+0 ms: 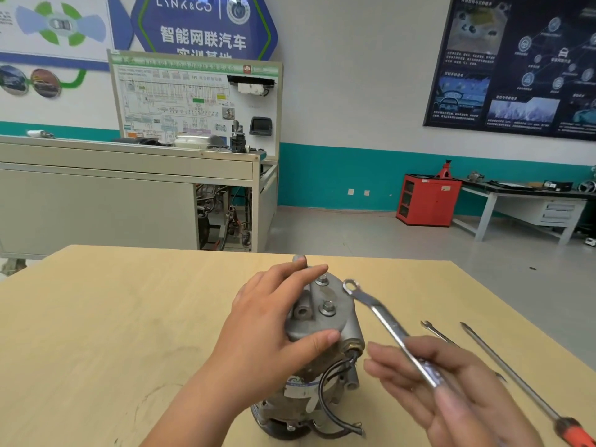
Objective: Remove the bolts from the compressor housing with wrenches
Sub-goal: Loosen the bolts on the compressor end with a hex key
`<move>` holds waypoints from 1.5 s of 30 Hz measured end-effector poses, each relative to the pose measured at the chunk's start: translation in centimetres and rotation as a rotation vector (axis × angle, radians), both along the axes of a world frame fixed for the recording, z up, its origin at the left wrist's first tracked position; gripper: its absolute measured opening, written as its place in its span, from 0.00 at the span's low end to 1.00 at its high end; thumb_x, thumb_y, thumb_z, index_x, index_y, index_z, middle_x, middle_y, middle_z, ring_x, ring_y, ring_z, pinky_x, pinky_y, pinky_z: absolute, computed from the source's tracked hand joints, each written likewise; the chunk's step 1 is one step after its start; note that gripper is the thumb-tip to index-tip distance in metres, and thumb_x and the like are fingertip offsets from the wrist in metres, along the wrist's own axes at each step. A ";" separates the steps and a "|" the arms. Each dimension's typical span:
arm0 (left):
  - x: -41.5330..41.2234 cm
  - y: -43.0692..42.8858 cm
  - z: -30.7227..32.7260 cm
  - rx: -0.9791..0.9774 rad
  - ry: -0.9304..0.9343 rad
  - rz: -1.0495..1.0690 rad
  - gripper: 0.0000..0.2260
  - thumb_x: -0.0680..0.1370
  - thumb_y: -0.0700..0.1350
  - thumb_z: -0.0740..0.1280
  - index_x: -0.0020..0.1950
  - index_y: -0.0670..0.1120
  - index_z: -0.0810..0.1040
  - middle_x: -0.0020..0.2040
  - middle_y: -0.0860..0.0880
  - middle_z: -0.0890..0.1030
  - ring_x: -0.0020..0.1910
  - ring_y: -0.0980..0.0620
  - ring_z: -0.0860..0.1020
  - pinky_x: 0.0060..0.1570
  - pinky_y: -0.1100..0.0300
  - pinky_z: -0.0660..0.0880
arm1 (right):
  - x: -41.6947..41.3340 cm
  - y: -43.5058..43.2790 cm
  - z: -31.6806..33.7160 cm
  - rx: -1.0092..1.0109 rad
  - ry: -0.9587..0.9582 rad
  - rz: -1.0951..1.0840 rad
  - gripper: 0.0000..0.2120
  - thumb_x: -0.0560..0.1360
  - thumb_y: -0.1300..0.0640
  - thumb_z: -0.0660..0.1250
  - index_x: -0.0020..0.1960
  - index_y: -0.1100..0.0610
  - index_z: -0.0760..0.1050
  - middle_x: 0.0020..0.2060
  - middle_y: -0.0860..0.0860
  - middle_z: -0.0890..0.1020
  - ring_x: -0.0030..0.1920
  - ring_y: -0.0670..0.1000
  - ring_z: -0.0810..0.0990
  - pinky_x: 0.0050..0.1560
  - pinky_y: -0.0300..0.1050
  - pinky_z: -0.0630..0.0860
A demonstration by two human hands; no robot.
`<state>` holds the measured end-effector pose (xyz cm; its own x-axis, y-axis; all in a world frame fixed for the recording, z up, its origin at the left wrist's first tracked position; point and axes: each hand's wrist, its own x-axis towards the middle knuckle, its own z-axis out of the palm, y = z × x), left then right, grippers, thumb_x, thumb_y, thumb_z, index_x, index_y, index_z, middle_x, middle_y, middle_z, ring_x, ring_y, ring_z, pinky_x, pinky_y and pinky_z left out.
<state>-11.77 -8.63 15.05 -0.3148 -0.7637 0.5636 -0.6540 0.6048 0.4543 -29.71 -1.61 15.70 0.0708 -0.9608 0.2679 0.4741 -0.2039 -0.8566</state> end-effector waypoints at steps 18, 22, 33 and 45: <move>0.0 0.0 0.0 0.015 -0.035 0.012 0.18 0.66 0.72 0.55 0.55 0.77 0.64 0.70 0.63 0.62 0.66 0.63 0.59 0.67 0.55 0.62 | 0.6 1.3 0.6 -0.134 0.505 -0.285 0.33 0.44 0.30 0.73 0.42 0.49 0.83 0.33 0.51 0.85 0.33 0.50 0.84 0.35 0.29 0.75; 0.1 0.1 0.0 0.036 -0.046 0.017 0.18 0.65 0.73 0.54 0.54 0.76 0.66 0.70 0.65 0.61 0.66 0.64 0.58 0.68 0.56 0.61 | 0.1 1.5 0.5 -0.106 0.481 -0.289 0.33 0.41 0.25 0.71 0.41 0.41 0.83 0.29 0.57 0.83 0.28 0.54 0.83 0.32 0.32 0.76; -0.1 0.0 -0.1 0.041 -0.053 0.041 0.20 0.67 0.70 0.59 0.57 0.69 0.73 0.69 0.66 0.61 0.65 0.65 0.58 0.67 0.58 0.59 | -1.0 -4.1 -1.5 -0.087 0.018 -0.347 0.12 0.70 0.47 0.69 0.34 0.54 0.82 0.23 0.51 0.75 0.22 0.44 0.70 0.21 0.32 0.64; -0.1 0.2 0.0 0.007 -0.016 0.042 0.22 0.64 0.73 0.55 0.55 0.69 0.60 0.61 0.70 0.64 0.58 0.65 0.62 0.60 0.59 0.64 | 0.1 -15.2 2.9 0.208 -0.309 0.177 0.10 0.72 0.51 0.62 0.36 0.55 0.73 0.16 0.46 0.64 0.16 0.40 0.60 0.17 0.32 0.55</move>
